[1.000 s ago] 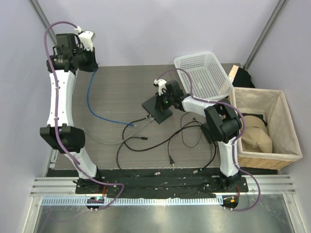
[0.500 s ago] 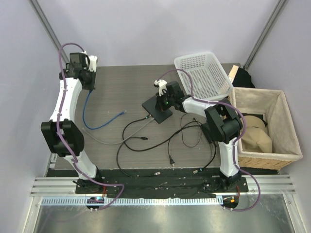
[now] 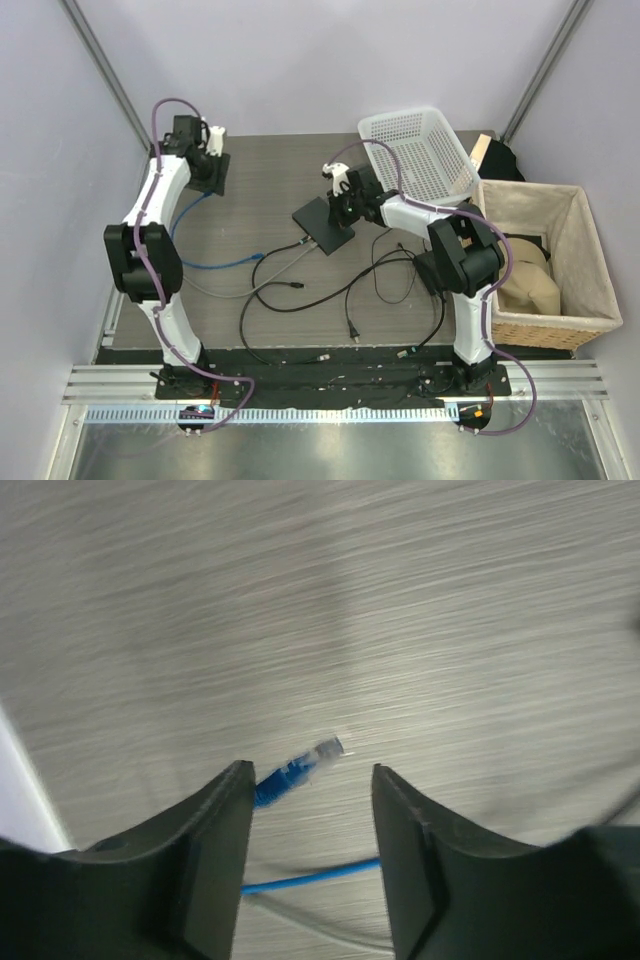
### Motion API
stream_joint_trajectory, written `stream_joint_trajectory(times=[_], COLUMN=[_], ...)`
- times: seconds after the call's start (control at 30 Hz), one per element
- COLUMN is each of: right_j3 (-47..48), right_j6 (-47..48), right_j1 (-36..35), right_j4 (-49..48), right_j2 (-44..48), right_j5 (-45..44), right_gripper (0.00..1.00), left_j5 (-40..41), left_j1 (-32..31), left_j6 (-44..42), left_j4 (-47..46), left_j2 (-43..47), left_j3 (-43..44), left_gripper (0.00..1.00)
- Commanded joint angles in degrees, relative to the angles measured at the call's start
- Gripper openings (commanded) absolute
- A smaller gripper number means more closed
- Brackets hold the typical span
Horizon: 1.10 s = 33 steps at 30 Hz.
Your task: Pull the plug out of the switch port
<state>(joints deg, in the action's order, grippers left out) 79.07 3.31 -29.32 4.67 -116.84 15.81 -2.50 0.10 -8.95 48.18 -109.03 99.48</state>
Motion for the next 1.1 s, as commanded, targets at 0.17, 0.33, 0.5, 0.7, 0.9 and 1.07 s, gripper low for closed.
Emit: stream_joint_trajectory(times=[0.17,0.33,0.5,0.7,0.9,1.07], right_j3=[2.06,-0.93,-3.13,-3.39,-6.46,-13.13], right_j6=[2.39,4.42,8.11,10.13,9.87,9.26], right_j1=[0.93,2.34,3.13,3.31,2.52,-0.29], right_j4=[3.77,3.77,3.07,3.24,5.27,5.35], right_j2=[7.5,7.94,7.5,5.22,6.09,10.22], right_j5=[-5.7,-8.94,-12.38,-12.12,-8.35,-5.45], right_gripper=[0.02,0.02,0.02,0.02,0.02,0.02], left_j5=[-14.63,-16.22,-21.84,-24.74,-26.76,-28.43], left_j1=[-13.45,-14.6,-14.69,-15.39,-16.79,-18.11], left_j6=[8.42,14.13,16.77,17.65,18.09,18.62], left_j4=[-0.72,-1.78,-2.47,-2.92,-2.83,-2.92], left_j2=[-1.69,-7.15,-9.88,-14.26,-19.28,-23.41], left_j3=[4.32,2.91,0.99,1.32,5.53,9.23], left_gripper=[0.58,0.57,0.22,0.02,0.03,0.04])
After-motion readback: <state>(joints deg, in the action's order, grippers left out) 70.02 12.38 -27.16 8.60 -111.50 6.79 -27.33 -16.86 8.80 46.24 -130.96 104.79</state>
